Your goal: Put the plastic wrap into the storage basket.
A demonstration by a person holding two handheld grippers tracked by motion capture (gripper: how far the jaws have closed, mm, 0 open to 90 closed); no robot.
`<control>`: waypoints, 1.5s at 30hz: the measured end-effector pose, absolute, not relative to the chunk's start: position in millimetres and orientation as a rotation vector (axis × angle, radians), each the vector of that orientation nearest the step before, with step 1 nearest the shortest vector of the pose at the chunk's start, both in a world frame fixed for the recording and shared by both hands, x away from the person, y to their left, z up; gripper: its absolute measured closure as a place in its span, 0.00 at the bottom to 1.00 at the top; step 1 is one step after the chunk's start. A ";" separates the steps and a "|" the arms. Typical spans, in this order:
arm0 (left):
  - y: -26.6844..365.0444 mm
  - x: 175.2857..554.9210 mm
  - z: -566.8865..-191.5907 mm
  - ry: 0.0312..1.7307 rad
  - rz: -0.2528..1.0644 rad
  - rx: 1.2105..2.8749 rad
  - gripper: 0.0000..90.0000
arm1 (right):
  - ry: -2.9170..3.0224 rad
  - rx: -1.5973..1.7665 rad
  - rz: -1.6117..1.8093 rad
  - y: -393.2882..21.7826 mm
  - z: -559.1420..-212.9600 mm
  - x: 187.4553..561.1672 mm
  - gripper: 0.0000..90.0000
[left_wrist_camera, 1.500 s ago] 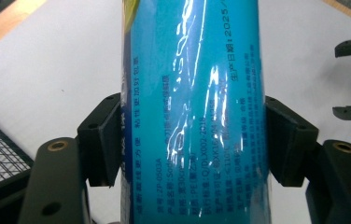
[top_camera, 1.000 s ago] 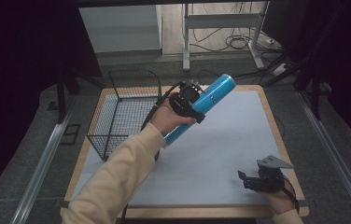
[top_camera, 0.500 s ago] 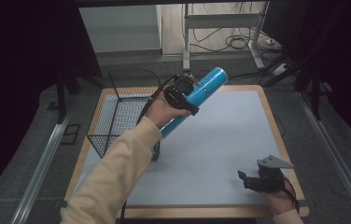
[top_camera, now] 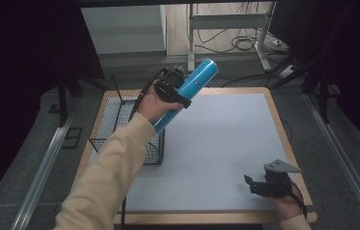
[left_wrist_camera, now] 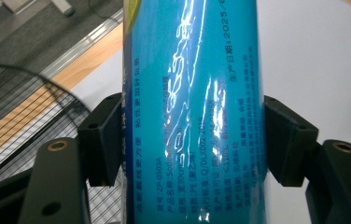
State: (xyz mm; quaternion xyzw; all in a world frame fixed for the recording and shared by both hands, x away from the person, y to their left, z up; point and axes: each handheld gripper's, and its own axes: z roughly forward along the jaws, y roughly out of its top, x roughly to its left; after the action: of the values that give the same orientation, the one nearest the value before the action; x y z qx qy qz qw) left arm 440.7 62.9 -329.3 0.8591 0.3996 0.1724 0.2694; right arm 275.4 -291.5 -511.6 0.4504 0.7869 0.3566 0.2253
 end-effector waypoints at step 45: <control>135.8 476.1 -378.0 1.298 0.527 2.313 0.35 | 2.172 1.244 0.968 -291.4 -513.7 277.0 0.16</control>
State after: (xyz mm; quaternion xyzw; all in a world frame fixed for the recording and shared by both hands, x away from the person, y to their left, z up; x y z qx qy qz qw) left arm 476.1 135.8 -378.0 0.8350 0.4686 0.1901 0.2171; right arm 277.0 -291.4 -513.7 0.4516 0.7882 0.3513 0.2269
